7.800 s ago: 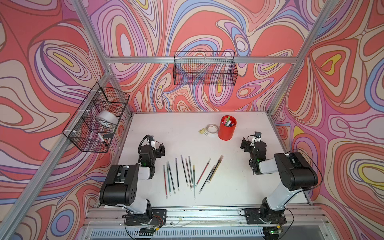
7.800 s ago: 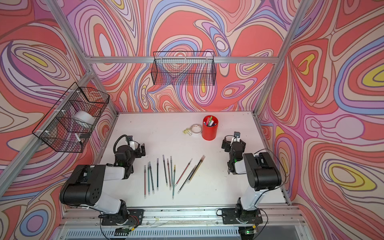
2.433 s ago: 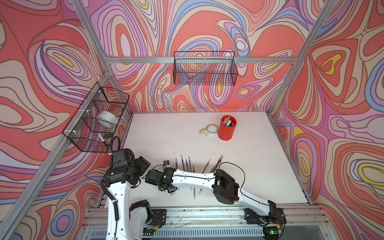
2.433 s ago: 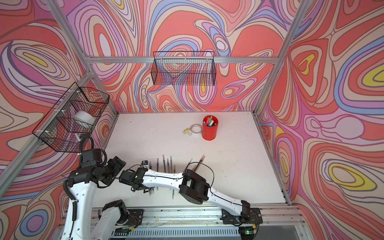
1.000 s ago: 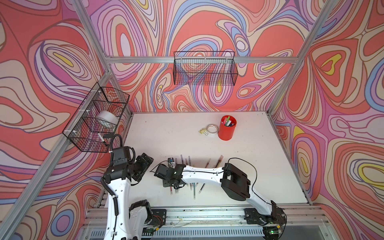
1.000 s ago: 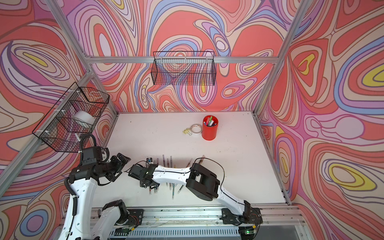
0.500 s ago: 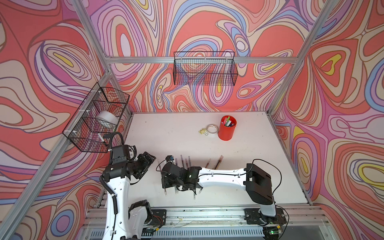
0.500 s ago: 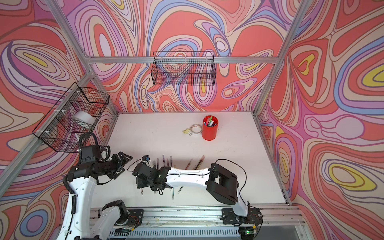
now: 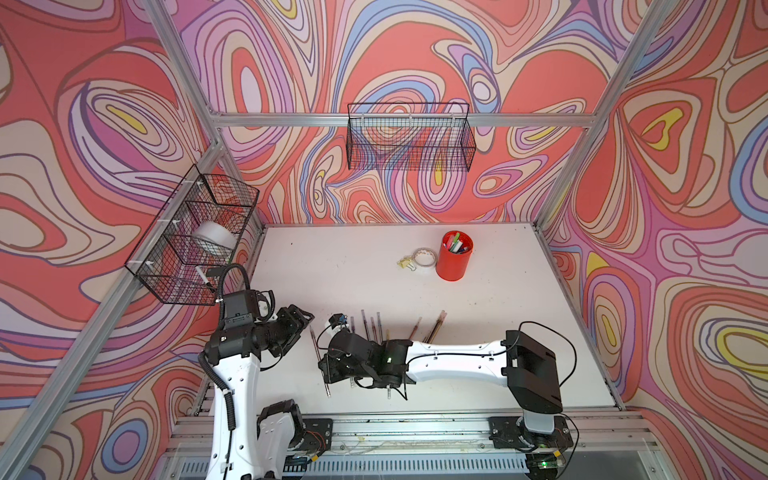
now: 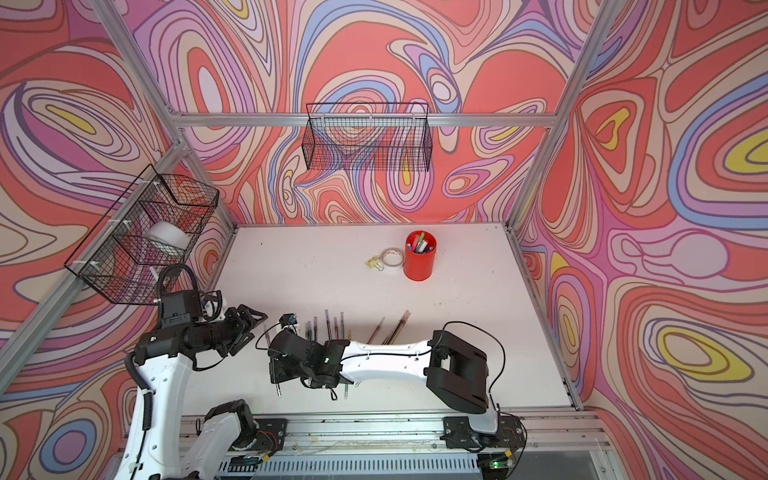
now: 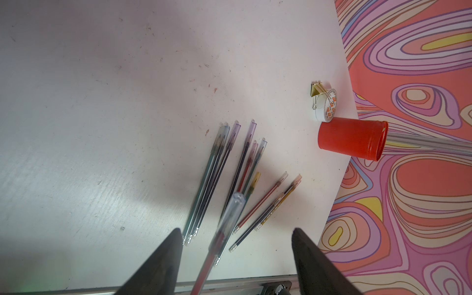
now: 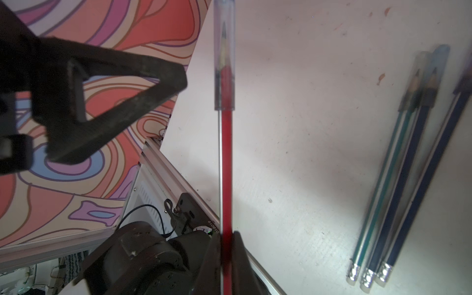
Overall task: Remove the protective cover of the pencils
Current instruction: Pick up the pencil from the center of the board, then remove the protective sleeve from the pencil.
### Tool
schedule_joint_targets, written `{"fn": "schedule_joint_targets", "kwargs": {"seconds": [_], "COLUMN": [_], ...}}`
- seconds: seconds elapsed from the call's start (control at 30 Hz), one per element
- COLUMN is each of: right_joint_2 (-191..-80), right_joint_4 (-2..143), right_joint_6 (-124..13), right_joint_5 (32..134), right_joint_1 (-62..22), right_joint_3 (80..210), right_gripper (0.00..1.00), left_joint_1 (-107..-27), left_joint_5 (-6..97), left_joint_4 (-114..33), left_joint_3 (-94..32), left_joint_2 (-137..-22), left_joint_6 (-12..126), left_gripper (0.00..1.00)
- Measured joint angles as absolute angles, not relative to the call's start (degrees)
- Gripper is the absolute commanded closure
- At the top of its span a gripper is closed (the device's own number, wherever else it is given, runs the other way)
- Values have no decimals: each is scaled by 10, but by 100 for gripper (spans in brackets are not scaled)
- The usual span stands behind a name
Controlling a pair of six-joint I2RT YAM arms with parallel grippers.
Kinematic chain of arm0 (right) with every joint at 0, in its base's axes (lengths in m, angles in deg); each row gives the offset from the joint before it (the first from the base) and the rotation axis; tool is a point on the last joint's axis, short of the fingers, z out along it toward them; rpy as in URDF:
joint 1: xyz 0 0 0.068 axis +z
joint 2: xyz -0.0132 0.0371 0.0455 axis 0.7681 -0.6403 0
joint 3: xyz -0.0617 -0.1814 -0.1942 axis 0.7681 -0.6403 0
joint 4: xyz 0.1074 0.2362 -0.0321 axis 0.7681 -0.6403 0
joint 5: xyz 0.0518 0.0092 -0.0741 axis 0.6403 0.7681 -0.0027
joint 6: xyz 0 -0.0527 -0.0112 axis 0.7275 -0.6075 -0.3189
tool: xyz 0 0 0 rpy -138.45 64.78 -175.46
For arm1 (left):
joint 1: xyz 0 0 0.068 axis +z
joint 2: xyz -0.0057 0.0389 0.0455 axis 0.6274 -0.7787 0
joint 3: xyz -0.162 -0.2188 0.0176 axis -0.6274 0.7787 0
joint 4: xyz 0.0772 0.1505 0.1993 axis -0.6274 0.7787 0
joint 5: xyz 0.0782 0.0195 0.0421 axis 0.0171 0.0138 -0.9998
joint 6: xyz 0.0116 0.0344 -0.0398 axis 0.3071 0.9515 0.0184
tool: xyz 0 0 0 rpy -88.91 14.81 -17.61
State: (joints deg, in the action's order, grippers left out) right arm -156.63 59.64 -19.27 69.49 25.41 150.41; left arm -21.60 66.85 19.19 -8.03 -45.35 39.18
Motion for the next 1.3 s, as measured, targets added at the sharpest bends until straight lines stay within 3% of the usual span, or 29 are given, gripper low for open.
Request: {"fn": "schedule_joint_targets", "kwargs": {"seconds": [1.0,1.3], "right_joint_2": [-1551,-1550], "right_joint_4": [619,620], "right_joint_6": [-214,-215], "right_joint_5": [696,698], "right_joint_1": [260,260], "right_joint_3": [1497,1497], "right_gripper": [99,98], "left_joint_1": [-298,-298], "left_joint_5": [608,598], "left_joint_4": [213,213], "left_joint_3": [-108,-112], "left_joint_2": [-488,-495], "left_joint_6": [421,424], "left_gripper": [56,69]}}
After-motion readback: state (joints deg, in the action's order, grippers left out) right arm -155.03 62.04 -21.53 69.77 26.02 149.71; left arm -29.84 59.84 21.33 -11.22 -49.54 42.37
